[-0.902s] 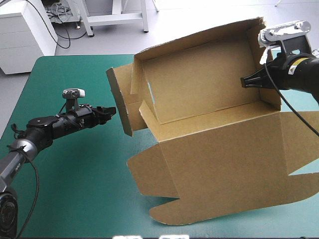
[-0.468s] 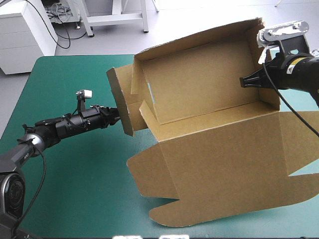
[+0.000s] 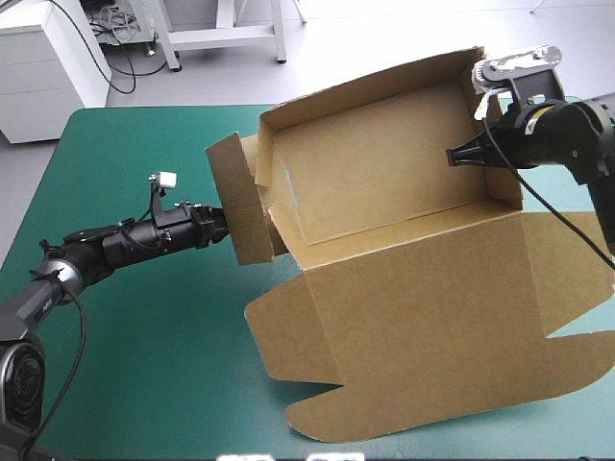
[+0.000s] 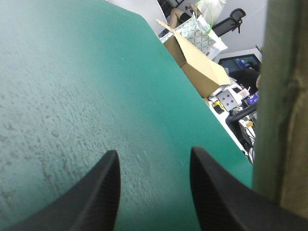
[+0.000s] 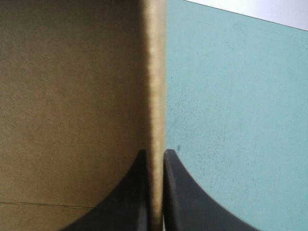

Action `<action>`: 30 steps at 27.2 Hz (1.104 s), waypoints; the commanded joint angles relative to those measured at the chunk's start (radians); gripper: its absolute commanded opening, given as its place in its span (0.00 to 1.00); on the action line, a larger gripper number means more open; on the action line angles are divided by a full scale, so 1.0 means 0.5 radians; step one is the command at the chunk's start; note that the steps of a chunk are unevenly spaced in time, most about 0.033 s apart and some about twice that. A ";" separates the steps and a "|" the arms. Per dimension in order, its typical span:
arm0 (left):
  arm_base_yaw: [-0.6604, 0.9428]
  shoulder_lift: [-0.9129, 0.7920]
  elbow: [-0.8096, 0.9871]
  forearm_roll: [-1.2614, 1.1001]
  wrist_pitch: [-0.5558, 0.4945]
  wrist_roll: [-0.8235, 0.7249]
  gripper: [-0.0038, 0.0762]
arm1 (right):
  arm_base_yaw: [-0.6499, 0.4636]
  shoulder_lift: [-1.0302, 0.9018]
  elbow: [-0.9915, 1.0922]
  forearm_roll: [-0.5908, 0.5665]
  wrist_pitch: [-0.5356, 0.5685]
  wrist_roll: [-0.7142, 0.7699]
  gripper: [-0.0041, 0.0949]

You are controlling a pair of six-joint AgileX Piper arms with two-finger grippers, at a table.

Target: Fold the box

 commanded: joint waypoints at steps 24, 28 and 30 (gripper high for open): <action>-0.117 -0.405 -0.098 -0.116 0.104 -0.307 0.46 | 0.215 0.323 -0.062 -0.147 -0.221 0.045 0.03; -0.117 -0.405 -0.115 -0.043 -0.031 -0.410 0.47 | 0.301 0.359 -0.062 -0.167 -0.307 0.120 0.03; -0.117 -0.405 -0.115 0.067 -0.167 -0.521 0.47 | 0.360 0.359 -0.062 -0.216 -0.342 0.167 0.03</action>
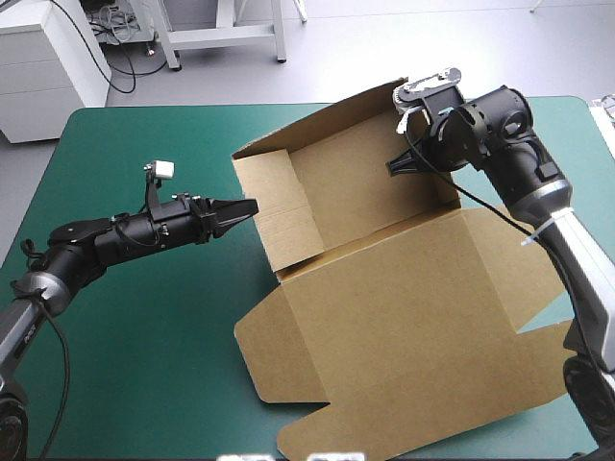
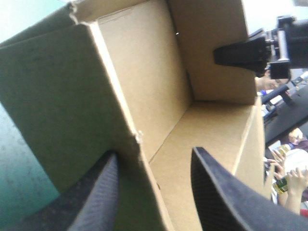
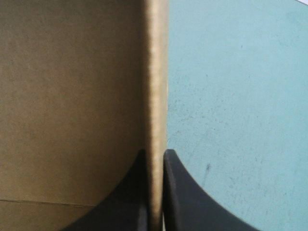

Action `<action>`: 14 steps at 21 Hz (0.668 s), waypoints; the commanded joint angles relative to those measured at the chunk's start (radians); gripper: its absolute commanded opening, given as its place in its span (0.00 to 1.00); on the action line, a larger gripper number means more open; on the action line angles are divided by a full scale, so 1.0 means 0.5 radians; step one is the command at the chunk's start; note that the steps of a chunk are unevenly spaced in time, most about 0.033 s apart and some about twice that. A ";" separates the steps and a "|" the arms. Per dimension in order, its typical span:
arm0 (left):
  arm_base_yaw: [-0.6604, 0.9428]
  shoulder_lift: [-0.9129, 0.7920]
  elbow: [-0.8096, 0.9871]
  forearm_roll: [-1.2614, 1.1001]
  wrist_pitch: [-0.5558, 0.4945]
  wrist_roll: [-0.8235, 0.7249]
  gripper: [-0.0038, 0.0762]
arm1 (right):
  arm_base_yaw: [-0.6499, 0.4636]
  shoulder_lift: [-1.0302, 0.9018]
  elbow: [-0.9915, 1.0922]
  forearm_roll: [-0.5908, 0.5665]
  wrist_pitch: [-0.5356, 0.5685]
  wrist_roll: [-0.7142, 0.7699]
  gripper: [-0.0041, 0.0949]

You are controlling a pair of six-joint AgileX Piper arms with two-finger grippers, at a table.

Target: Fold the box

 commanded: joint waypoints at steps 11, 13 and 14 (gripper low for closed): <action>-0.370 -0.076 -0.428 1.138 -0.765 -1.132 0.46 | 0.378 -0.088 -0.062 -0.078 -0.376 0.268 0.03; -0.475 -0.076 -0.563 1.540 -0.857 -1.528 0.46 | 0.382 -0.088 -0.062 0.059 -0.414 0.268 0.03; -0.512 -0.076 -0.618 1.676 -0.877 -1.684 0.46 | 0.382 -0.088 -0.062 0.132 -0.436 0.268 0.03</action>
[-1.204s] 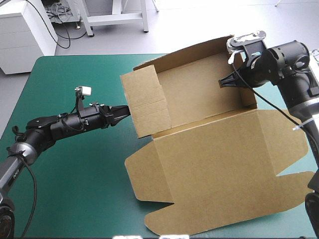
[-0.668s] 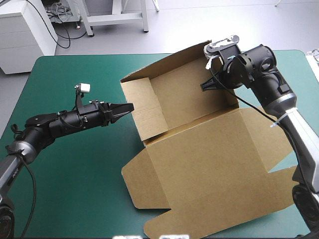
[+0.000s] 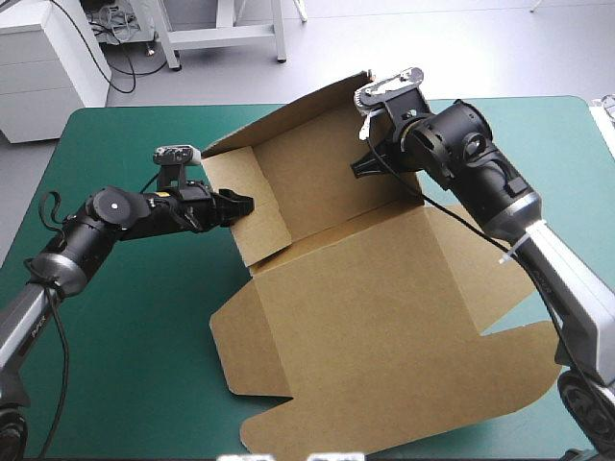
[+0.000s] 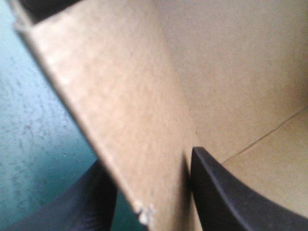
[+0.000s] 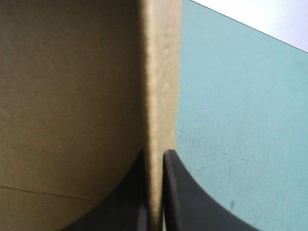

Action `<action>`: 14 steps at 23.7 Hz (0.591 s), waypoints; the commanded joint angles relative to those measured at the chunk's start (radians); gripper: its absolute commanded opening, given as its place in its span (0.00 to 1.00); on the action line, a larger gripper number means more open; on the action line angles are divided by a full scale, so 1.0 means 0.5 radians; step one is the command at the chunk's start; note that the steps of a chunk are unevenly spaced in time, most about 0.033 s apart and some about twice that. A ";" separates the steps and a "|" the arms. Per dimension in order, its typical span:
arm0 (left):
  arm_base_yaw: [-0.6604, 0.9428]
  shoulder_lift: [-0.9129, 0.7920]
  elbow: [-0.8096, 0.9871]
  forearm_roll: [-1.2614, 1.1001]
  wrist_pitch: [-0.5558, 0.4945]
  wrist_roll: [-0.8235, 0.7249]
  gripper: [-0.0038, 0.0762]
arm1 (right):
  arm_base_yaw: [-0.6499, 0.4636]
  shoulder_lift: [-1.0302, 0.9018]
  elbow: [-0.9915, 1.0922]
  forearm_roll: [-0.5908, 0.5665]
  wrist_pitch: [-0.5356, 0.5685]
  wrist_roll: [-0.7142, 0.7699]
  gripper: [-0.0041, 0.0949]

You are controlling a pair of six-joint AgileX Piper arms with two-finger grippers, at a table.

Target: Fold the box

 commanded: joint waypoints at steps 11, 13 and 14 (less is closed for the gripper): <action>-0.137 -0.065 -0.317 0.386 -0.051 -0.576 0.04 | 0.051 -0.077 -0.062 0.563 -0.248 0.040 0.03; -0.137 -0.061 -0.318 0.472 -0.051 -0.650 0.04 | 0.003 -0.035 -0.062 0.548 -0.151 0.104 0.02; -0.137 -0.047 -0.318 0.563 -0.051 -0.730 0.04 | -0.055 0.004 -0.062 0.558 -0.055 0.104 0.02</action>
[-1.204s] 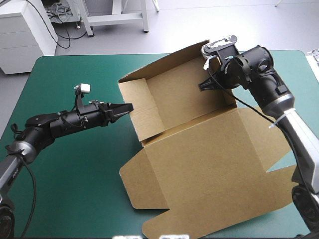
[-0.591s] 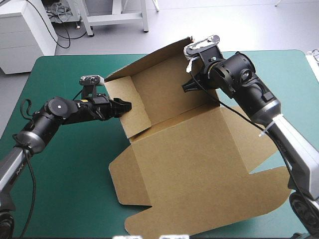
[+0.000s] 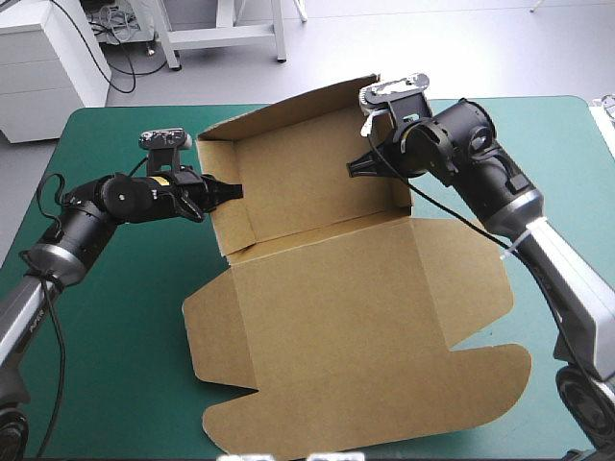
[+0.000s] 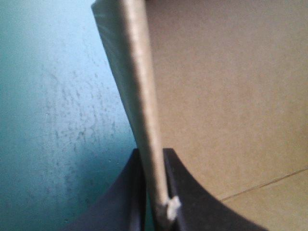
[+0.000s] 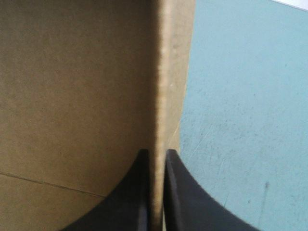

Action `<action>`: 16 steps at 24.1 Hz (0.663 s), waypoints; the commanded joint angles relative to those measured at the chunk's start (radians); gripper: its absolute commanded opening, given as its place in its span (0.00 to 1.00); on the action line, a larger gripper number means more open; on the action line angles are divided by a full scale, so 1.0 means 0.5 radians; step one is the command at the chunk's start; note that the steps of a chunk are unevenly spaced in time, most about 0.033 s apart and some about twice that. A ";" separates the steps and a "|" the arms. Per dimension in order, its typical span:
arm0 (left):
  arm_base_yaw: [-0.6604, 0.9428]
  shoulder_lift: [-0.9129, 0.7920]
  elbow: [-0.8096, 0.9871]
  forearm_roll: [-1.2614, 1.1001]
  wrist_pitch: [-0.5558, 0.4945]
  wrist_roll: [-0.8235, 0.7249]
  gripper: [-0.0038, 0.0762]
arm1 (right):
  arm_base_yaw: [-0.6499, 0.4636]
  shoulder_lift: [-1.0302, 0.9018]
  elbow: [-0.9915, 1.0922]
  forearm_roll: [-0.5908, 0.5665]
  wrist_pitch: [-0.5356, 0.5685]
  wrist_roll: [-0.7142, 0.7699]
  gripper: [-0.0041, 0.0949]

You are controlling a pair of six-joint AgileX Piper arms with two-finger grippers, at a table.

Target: Fold the box

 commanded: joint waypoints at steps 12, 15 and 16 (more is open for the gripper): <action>-0.257 0.487 -0.791 0.711 0.697 -0.530 0.04 | -0.112 0.417 -0.062 0.254 0.226 -0.110 0.02; -0.333 0.632 -0.934 0.823 0.742 -0.556 0.04 | -0.126 0.496 -0.067 0.253 0.193 -0.115 0.02; -0.333 0.654 -0.945 0.812 0.742 -0.556 0.04 | -0.135 0.505 -0.068 0.253 0.181 -0.115 0.02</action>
